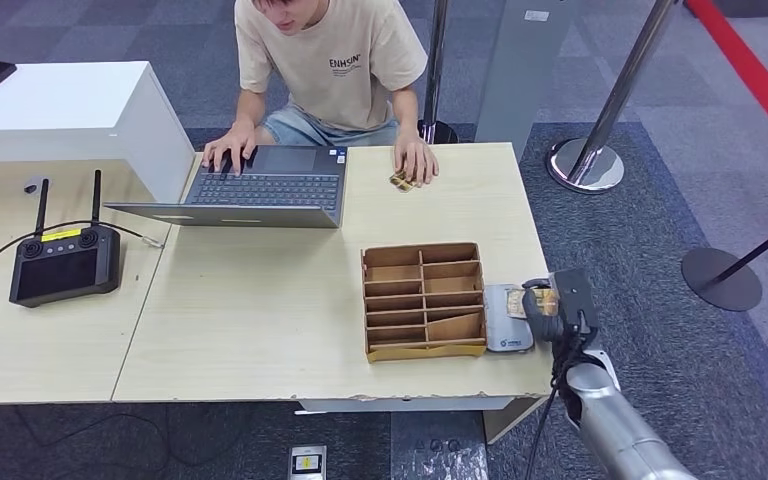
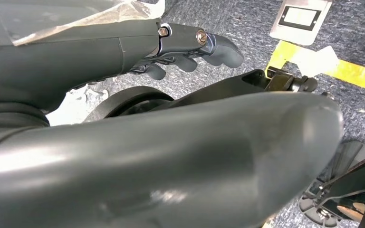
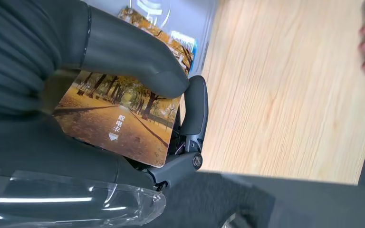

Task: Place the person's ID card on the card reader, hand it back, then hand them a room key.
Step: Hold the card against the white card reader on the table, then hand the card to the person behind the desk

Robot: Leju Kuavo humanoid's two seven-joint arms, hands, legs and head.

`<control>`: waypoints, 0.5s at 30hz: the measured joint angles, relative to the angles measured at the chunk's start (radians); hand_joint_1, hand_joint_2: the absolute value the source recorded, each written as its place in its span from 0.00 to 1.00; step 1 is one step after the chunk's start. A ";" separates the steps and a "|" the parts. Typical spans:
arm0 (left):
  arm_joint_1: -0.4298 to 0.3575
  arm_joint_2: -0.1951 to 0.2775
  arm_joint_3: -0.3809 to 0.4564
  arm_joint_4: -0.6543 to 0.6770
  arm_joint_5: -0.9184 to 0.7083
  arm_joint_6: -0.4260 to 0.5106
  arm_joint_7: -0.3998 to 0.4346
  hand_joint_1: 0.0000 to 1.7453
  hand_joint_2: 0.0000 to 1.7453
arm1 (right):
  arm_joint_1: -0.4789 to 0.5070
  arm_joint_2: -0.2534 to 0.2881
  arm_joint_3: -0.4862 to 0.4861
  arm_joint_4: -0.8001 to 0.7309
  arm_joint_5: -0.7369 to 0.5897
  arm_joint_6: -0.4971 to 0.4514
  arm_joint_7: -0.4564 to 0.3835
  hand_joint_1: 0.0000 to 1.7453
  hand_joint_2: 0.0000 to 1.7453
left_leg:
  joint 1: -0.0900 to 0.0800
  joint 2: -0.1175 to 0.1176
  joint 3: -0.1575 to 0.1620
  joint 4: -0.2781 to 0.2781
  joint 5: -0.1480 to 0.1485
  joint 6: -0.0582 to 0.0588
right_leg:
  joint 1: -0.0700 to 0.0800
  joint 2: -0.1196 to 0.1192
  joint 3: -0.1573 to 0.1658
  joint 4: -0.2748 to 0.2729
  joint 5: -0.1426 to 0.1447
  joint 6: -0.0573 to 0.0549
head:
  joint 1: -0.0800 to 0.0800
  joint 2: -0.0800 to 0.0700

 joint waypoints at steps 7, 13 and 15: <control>0.001 0.000 0.000 0.000 0.001 0.002 0.004 0.00 0.00 | -0.003 -0.005 0.035 -0.027 0.173 -0.131 0.106 1.00 1.00 | 0.000 0.000 0.000 0.000 0.000 0.000 | 0.000 0.000 0.000 0.000 0.000 0.000 | 0.000 0.000; 0.001 0.000 0.001 0.001 0.001 0.002 0.006 0.00 0.00 | -0.001 -0.012 0.053 -0.068 0.300 -0.204 0.159 1.00 1.00 | 0.000 0.000 0.001 0.000 0.000 0.000 | 0.000 0.000 0.000 0.000 0.000 0.000 | 0.000 0.000; 0.001 0.000 0.001 0.001 0.001 0.002 0.006 0.00 0.00 | 0.001 -0.013 0.055 -0.080 0.336 -0.223 0.168 1.00 1.00 | 0.000 0.000 0.001 0.000 0.000 0.000 | 0.000 0.000 0.000 0.000 0.000 0.000 | 0.000 0.000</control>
